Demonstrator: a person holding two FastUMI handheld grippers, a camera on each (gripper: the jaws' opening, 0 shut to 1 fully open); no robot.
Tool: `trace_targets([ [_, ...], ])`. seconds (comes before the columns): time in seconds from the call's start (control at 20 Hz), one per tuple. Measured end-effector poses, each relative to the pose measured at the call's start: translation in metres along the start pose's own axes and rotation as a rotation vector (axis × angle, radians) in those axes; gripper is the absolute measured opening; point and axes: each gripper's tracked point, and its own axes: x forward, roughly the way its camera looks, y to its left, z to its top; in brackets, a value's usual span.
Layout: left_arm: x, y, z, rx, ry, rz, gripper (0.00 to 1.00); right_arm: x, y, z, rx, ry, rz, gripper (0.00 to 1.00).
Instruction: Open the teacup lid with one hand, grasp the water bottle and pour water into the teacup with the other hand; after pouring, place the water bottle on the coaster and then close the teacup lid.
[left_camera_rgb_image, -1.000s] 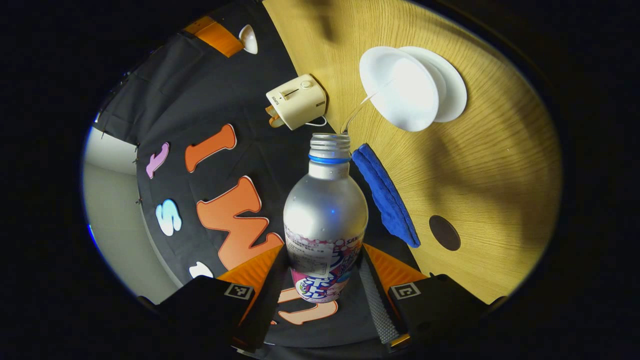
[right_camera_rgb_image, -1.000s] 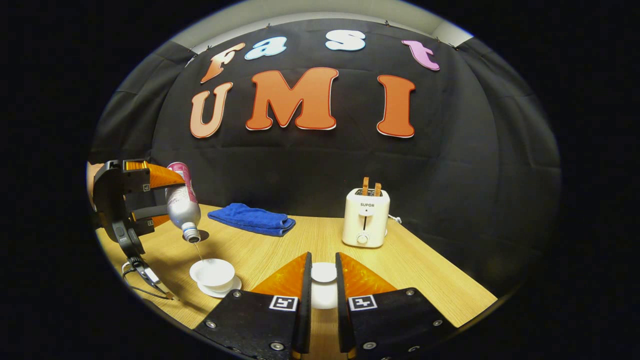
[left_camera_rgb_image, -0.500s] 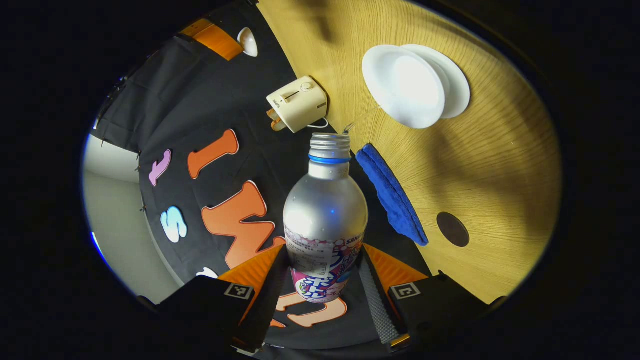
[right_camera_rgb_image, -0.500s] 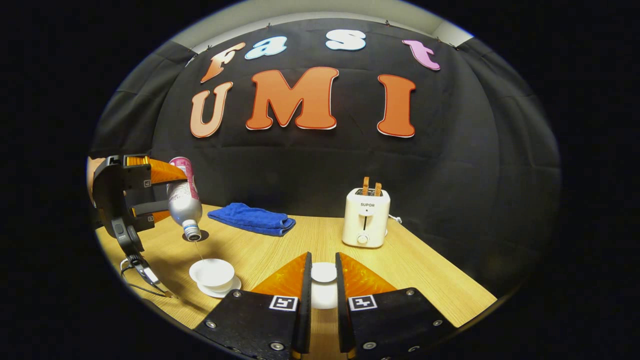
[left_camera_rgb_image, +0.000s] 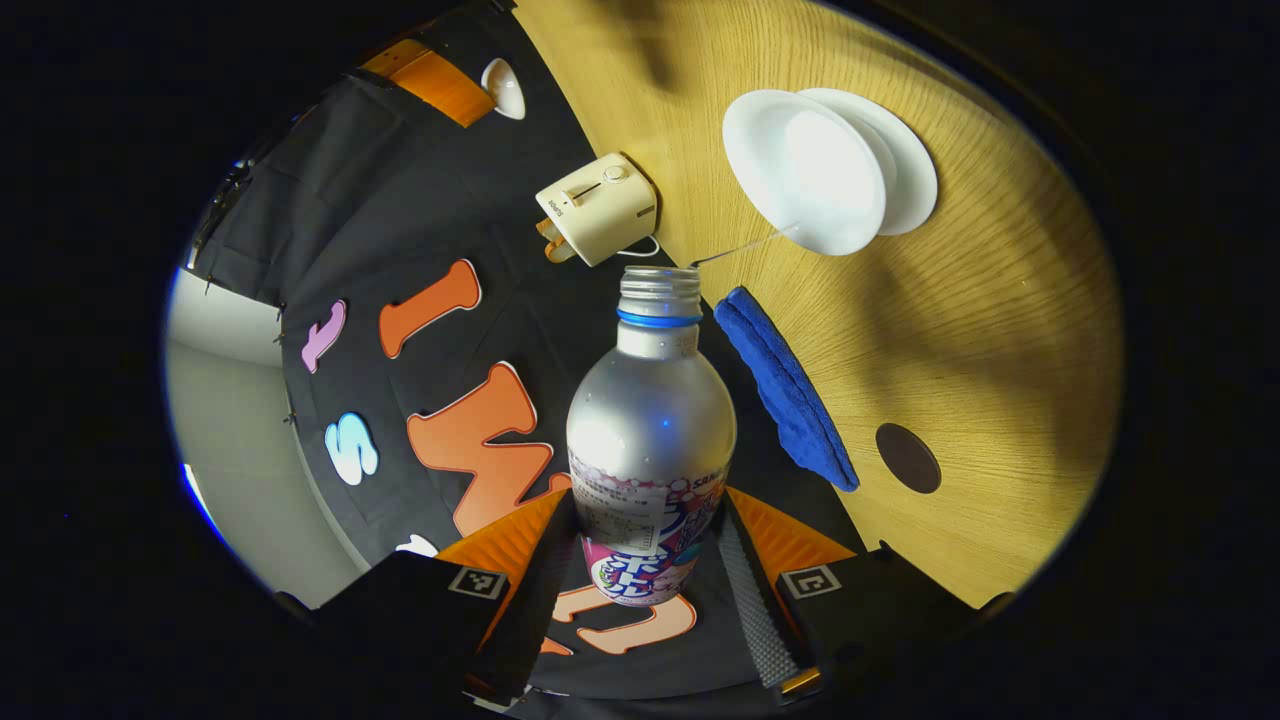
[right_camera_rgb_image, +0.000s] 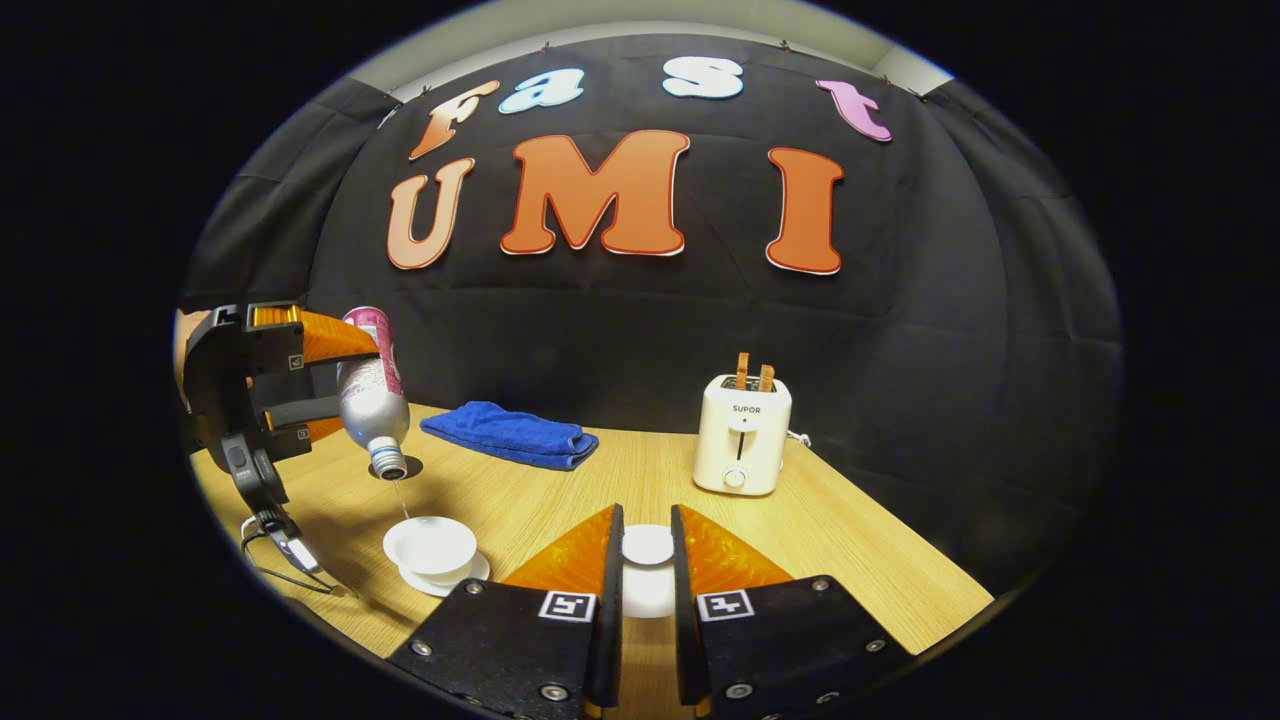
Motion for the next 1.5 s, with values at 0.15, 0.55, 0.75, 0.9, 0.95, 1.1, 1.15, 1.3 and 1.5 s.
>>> trace_targets([
  [0.15,-0.004,0.004,0.0,-0.028,-0.014,0.033,0.84,0.002,0.007,0.001,-0.003,0.002,0.011,0.23],
  [0.55,-0.013,0.0,-0.027,-0.318,0.009,0.086,0.84,0.005,0.04,0.009,-0.001,-0.004,0.07,0.23],
  [0.75,-0.021,-0.007,-0.048,-0.537,0.052,0.111,0.88,0.007,0.065,0.016,0.005,-0.01,0.115,0.23],
  [0.9,-0.026,-0.02,-0.066,-0.673,0.074,0.135,0.88,0.007,0.083,0.02,-0.004,-0.015,0.14,0.23],
  [0.95,-0.026,-0.027,-0.072,-0.746,0.087,0.13,0.83,0.008,0.088,0.021,-0.014,-0.018,0.145,0.23],
  [1.1,-0.022,-0.035,-0.094,-0.934,0.132,0.151,0.83,0.009,0.102,0.024,-0.032,-0.018,0.16,0.23],
  [1.15,-0.018,-0.038,-0.099,-0.999,0.135,0.156,0.83,0.009,0.106,0.024,-0.039,-0.018,0.161,0.23],
  [1.3,-0.015,-0.051,-0.117,-1.241,0.181,0.175,0.83,0.011,0.114,0.024,-0.059,-0.011,0.168,0.23],
  [1.5,0.004,-0.063,-0.131,-1.58,0.229,0.167,0.83,0.013,0.123,0.026,-0.08,0.0,0.167,0.23],
])
